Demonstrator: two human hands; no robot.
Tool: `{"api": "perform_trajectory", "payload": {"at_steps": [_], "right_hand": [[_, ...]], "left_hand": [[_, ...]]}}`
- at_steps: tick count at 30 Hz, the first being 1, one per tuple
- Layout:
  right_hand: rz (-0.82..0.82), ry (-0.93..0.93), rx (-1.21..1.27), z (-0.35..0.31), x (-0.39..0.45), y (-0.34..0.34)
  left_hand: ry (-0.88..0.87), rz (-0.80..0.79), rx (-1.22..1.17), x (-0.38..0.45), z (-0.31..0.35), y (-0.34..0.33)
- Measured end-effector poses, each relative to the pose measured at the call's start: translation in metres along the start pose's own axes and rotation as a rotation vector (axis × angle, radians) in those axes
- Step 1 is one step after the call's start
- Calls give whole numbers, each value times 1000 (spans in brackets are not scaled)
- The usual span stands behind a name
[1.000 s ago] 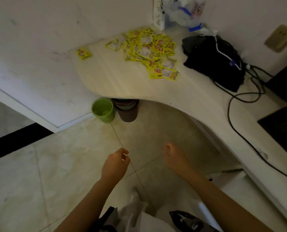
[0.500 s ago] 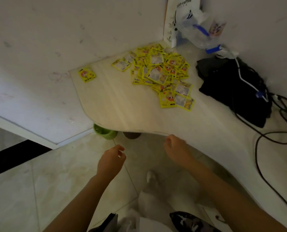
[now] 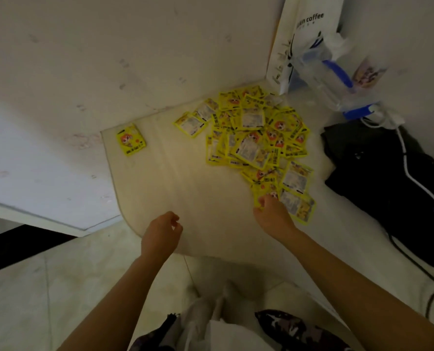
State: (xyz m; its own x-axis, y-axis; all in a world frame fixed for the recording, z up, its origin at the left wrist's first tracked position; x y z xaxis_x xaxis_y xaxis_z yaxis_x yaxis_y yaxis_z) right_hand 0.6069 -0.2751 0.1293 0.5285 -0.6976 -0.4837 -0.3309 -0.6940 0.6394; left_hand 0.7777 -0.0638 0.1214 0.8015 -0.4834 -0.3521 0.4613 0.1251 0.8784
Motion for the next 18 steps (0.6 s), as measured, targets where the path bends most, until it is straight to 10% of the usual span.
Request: {"api": "perform_trajectory", "payload": {"at_steps": [18], "right_hand": [[367, -431, -75, -17, 76, -2]], "left_hand": [[174, 51, 64, 282, -45, 100]]}}
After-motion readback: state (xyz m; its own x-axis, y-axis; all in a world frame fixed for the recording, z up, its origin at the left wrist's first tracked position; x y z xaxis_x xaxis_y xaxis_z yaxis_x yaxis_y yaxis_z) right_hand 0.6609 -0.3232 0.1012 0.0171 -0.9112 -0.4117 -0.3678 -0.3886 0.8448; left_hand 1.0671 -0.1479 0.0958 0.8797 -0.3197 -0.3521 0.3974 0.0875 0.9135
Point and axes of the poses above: each hand's wrist, its own x-axis towards the middle knuckle, its own y-axis out of the back of the hand, z = x × y, the point moved 4 cm from there along x, towards the middle knuckle, and after that the axes turned 10 degrees about x, right-handed, at the moved point
